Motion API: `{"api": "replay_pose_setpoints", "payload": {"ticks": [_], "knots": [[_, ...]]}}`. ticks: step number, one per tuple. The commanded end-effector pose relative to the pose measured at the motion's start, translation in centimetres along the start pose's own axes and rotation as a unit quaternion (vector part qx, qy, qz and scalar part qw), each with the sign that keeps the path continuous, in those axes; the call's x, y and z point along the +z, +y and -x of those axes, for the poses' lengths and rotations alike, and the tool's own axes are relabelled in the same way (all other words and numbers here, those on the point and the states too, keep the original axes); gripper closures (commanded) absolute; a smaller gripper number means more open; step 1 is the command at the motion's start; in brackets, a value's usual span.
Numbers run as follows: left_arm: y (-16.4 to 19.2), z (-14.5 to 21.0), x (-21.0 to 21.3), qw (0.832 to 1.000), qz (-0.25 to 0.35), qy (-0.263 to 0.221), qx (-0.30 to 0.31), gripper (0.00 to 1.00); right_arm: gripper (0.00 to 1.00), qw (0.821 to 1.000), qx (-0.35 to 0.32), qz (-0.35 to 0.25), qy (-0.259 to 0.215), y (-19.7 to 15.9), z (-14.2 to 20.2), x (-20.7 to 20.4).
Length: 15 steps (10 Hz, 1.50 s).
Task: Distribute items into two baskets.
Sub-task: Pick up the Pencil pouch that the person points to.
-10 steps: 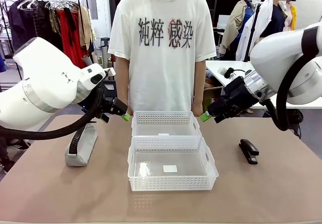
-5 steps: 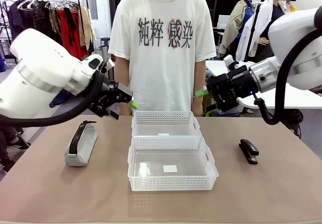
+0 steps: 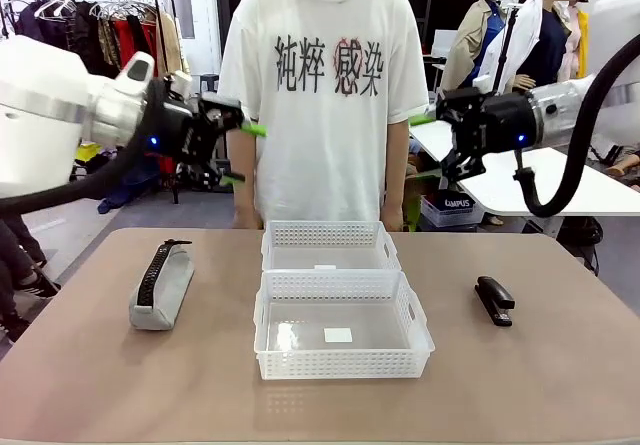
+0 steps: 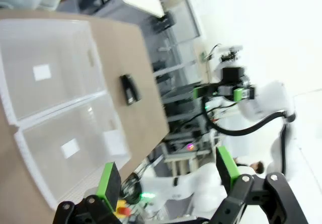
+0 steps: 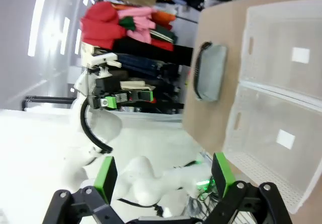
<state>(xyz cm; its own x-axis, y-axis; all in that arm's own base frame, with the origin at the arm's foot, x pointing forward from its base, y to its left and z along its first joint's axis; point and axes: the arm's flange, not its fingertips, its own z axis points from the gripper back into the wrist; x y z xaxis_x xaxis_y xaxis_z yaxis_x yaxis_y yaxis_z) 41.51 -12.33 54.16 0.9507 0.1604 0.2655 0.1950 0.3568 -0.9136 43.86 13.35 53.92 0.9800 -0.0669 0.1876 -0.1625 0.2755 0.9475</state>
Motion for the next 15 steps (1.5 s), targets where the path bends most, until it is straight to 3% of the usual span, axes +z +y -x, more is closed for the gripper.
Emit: {"api": "replay_pose_setpoints", "payload": {"ticks": [1, 3, 9, 10, 12, 15], "knots": [[-0.3, -0.4, 0.9, 0.998, 0.061, -0.028, 0.0, 0.0, 0.0, 0.998, -0.046, -0.053, -0.005, 1.5, -1.4, 2.1], [-1.1, -1.1, 2.7, 0.994, 0.093, -0.056, -0.009, 0.0, 0.0, 0.994, -0.065, -0.092, -0.003, 1.9, -2.8, 4.5], [-2.1, -1.1, 4.5, 0.982, 0.191, -0.011, -0.001, 0.0, 0.0, 0.992, -0.068, -0.102, 0.003, 1.7, -5.3, 8.2], [-2.6, -1.1, 4.7, 0.987, 0.158, -0.025, -0.004, 0.0, 0.0, 0.993, -0.059, -0.1, -0.007, 1.1, -4.4, 8.2], [-2.6, -1.1, 4.7, 0.987, 0.158, -0.025, -0.004, 0.0, 0.0, 0.993, -0.059, -0.1, -0.007, 1.1, -4.4, 8.2], [-1.8, -1.0, 5.2, 0.987, 0.159, 0.018, 0.003, 0.0, 0.0, 0.989, -0.079, -0.126, 0.02, 0.6, -5.6, 8.3]]}}
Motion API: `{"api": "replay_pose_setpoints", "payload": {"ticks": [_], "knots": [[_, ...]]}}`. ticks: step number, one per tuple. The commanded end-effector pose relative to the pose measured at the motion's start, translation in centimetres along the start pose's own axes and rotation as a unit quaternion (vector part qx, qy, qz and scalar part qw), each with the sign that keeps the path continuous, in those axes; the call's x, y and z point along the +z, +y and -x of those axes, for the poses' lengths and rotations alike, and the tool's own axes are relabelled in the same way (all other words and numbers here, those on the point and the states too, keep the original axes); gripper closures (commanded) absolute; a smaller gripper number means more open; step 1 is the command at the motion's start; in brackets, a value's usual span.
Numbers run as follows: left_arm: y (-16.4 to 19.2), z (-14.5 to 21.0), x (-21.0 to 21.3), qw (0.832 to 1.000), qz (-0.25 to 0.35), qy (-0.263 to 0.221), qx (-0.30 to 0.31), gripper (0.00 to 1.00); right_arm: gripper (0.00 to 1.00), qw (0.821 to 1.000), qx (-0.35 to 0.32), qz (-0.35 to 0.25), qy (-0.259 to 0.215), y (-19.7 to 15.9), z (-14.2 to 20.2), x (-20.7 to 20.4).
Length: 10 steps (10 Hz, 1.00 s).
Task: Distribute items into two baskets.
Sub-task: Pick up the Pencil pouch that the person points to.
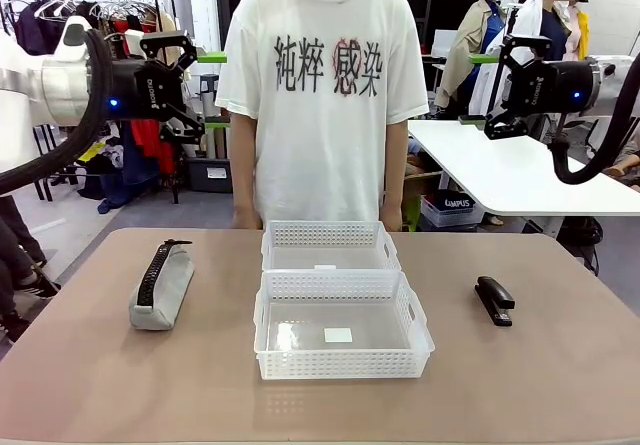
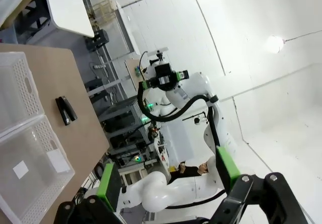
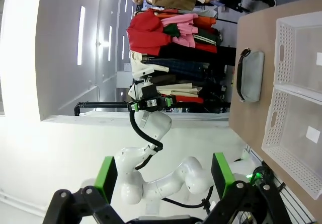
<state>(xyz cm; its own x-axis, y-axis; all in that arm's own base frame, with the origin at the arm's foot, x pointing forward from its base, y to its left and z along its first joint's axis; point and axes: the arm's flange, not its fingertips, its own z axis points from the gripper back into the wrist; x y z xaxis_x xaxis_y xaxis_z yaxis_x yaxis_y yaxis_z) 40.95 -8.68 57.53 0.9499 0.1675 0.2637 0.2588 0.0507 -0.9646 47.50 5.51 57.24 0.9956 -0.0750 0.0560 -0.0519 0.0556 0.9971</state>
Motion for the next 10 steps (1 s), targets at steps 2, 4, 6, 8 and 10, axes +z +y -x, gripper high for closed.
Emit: {"api": "replay_pose_setpoints", "payload": {"ticks": [2, 4, 6, 8, 10], "knots": [[-0.31, -0.08, 0.87, 0.999, -0.006, 0.037, 0.003, 0.0, 0.0, 0.999, -0.026, -0.012, 0.021, 0.37, -1.21, 0.34], [-0.53, -0.1, 1.07, 0.999, -0.003, 0.034, -0.001, 0.0, 0.0, 0.999, -0.03, -0.012, 0.03, 0.39, -1.25, 0.41], [-0.76, -0.27, 1.35, 1.0, -0.003, 0.03, -0.002, 0.0, 0.0, 0.999, -0.025, -0.009, 0.033, 0.43, -1.3, 0.49], [-0.85, -0.38, 1.61, 1.0, -0.002, 0.023, 0.0, 0.0, 0.0, 0.999, -0.027, -0.007, 0.036, 0.48, -1.35, 0.57], [-0.87, -0.46, 1.68, 1.0, -0.001, 0.017, -0.005, 0.0, 0.0, 0.999, -0.027, -0.008, 0.038, 0.54, -1.28, 0.58]]}}
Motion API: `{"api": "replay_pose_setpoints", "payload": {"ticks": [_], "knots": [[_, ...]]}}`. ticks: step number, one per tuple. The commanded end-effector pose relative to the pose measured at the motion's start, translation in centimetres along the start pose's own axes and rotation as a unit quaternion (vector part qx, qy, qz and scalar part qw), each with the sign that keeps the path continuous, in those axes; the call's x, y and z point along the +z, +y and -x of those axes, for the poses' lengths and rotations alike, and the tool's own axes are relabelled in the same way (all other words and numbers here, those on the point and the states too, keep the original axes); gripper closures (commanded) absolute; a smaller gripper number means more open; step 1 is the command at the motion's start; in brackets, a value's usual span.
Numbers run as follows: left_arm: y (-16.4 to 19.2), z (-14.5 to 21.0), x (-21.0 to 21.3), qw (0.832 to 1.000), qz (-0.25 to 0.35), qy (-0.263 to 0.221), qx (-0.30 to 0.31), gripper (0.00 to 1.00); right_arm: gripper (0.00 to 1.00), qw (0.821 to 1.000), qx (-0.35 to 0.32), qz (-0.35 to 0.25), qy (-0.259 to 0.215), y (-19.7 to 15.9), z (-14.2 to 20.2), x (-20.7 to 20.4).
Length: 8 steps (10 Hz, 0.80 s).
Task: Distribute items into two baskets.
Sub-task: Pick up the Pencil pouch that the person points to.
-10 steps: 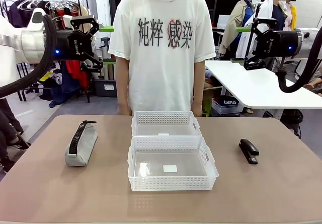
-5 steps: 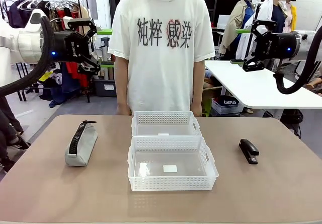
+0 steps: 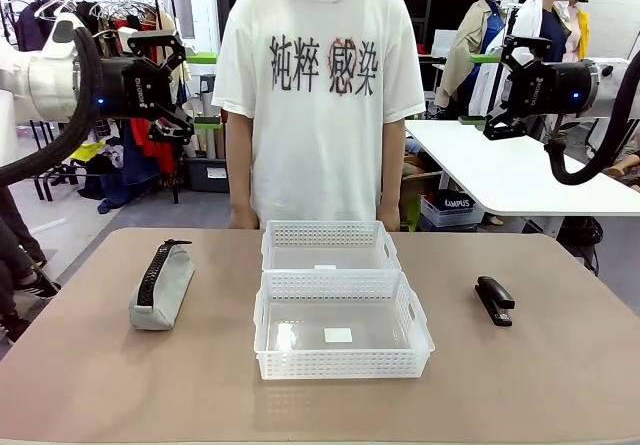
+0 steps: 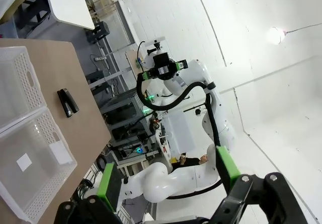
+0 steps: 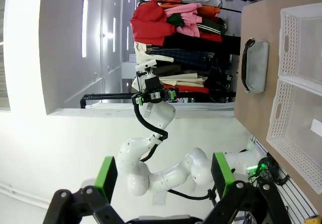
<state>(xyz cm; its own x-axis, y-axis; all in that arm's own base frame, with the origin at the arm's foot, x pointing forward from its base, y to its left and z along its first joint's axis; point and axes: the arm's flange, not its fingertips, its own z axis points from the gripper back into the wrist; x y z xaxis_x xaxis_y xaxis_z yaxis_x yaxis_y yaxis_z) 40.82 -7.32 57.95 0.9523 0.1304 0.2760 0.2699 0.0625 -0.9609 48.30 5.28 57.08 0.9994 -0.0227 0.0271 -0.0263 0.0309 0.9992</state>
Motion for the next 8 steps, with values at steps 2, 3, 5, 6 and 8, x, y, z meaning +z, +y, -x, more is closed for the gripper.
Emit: {"api": "replay_pose_setpoints", "payload": {"ticks": [2, 3, 5, 6, 8], "knots": [[0.0, 0.0, 0.0, 1.0, 0.0, 0.0, 0.0, 0.0, 0.0, 1.0, 0.0, 0.0, -0.001, 0.0, -0.02, 0.0], [0.0, 0.0, 0.0, 1.0, 0.0, 0.0, 0.0, 0.0, 0.0, 1.0, 0.0, 0.0, -0.001, 0.0, -0.02, 0.0], [0.0, 0.0, 0.0, 1.0, 0.0, 0.0, 0.0, 0.0, 0.0, 1.0, 0.0, 0.0, -0.001, 0.0, -0.02, 0.0], [0.0, 0.0, 0.0, 1.0, 0.0, 0.0, 0.0, 0.0, 0.0, 1.0, 0.0, 0.0, -0.001, 0.0, -0.02, 0.0], [0.0, 0.0, 0.0, 1.0, 0.0, 0.0, 0.0, 0.0, 0.0, 1.0, 0.0, 0.0, -0.001, 0.0, -0.02, 0.0]]}}
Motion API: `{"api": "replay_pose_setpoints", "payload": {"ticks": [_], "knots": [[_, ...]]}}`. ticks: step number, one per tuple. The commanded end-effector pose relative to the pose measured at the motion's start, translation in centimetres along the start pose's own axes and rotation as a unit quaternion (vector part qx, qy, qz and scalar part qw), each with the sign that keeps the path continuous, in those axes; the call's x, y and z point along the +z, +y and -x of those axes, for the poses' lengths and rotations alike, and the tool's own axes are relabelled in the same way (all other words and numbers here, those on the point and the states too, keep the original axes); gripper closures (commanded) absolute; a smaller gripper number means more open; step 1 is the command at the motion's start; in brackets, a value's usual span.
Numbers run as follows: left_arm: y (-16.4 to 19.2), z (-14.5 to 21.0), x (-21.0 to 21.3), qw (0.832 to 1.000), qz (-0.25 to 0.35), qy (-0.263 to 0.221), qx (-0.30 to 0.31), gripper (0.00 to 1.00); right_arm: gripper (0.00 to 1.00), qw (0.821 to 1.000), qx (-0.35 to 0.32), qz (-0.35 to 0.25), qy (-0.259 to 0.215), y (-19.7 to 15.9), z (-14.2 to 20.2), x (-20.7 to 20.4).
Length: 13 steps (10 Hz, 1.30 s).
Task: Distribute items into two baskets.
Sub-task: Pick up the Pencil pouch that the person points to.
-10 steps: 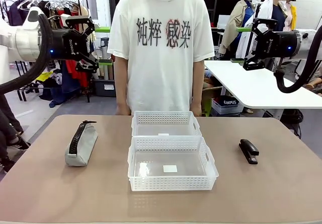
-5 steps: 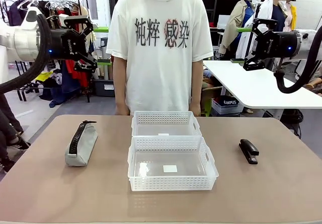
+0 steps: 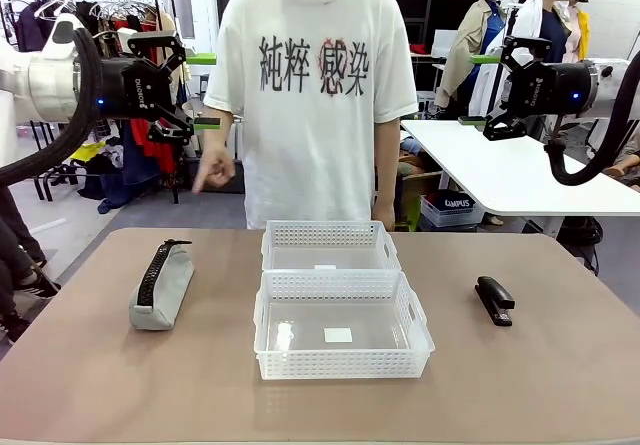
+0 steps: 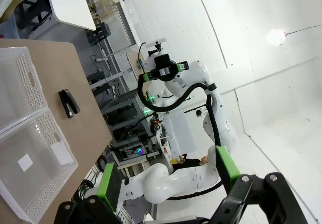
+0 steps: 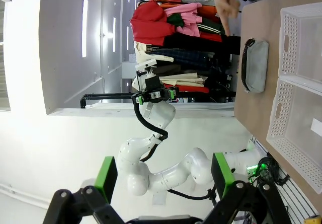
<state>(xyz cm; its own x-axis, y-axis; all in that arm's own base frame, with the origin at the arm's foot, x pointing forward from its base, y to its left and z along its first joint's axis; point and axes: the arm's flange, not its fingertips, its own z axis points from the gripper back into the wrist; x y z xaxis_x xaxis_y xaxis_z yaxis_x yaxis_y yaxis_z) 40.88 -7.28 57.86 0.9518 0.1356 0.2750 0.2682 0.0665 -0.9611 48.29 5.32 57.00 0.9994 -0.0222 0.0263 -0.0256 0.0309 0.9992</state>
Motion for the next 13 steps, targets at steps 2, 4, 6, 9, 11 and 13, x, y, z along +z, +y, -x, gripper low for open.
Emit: {"api": "replay_pose_setpoints", "payload": {"ticks": [2, 4, 6, 9, 11, 13], "knots": [[-0.1, 0.03, -0.03, 1.0, 0.002, 0.003, -0.001, 0.0, 0.0, 1.0, 0.001, 0.0, -0.001, 0.08, -0.04, 0.04], [-0.1, 0.03, -0.03, 1.0, 0.002, 0.003, -0.001, 0.0, 0.0, 1.0, 0.001, 0.0, -0.001, 0.08, -0.04, 0.04], [-0.1, 0.03, -0.03, 1.0, 0.002, 0.003, -0.001, 0.0, 0.0, 1.0, 0.001, 0.0, -0.001, 0.08, -0.04, 0.04], [-0.1, 0.03, -0.03, 1.0, 0.002, 0.003, -0.001, 0.0, 0.0, 1.0, 0.001, 0.0, -0.001, 0.08, -0.04, 0.04], [-0.1, 0.03, -0.03, 1.0, 0.002, 0.003, -0.001, 0.0, 0.0, 1.0, 0.001, 0.0, -0.001, 0.08, -0.04, 0.04], [-0.1, 0.03, -0.03, 1.0, 0.002, 0.003, -0.001, 0.0, 0.0, 1.0, 0.001, 0.0, -0.001, 0.08, -0.04, 0.04]]}}
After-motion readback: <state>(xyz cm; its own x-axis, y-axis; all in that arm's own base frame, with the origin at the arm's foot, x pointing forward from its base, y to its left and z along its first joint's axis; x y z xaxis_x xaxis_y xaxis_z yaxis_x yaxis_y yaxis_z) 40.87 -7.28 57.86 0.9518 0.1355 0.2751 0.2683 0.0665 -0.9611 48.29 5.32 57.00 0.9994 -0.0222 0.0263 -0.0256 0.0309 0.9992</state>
